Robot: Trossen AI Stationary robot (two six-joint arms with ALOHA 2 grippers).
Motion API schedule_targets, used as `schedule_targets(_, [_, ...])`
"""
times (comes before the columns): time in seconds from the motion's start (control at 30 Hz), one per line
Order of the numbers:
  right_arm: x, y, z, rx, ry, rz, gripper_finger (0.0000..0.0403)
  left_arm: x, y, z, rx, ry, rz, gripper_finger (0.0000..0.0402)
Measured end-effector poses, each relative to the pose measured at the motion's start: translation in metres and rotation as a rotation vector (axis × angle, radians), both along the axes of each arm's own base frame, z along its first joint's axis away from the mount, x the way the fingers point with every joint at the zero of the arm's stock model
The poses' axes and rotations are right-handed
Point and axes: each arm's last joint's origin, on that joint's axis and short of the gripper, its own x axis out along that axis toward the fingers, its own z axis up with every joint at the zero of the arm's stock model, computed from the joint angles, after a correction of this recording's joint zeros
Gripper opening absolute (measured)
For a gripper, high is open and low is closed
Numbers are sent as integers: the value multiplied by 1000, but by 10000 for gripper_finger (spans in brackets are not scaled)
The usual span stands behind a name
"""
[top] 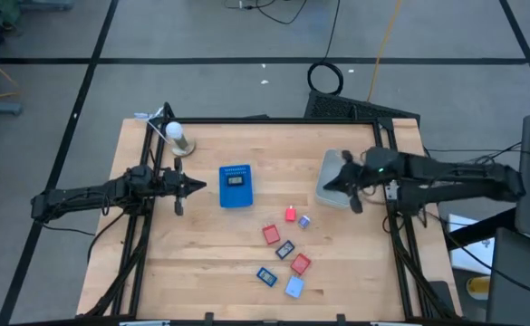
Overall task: Pick & Place Office items
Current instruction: Put the pink charger adapter into the white bin
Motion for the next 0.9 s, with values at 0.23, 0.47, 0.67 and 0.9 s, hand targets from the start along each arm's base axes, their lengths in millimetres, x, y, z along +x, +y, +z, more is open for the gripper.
schedule_targets(0.23, [31, 24, -22, -56, 138, 39, 0, 0, 0, 0, 29, 3, -2, 17])
schedule_targets(0.47, [67, 41, -38, -85, 292, -12, 63, 0, 0, 0, 19, 2, 3, 17])
schedule_targets(0.67, [103, 48, -43, -71, 374, -109, 175, 0, 0, 0, 15, 4, 14, 17])
schedule_targets(0.9, [125, 51, -62, -77, 372, -103, 257, 0, 0, 0, -3, 2, 16, 17])
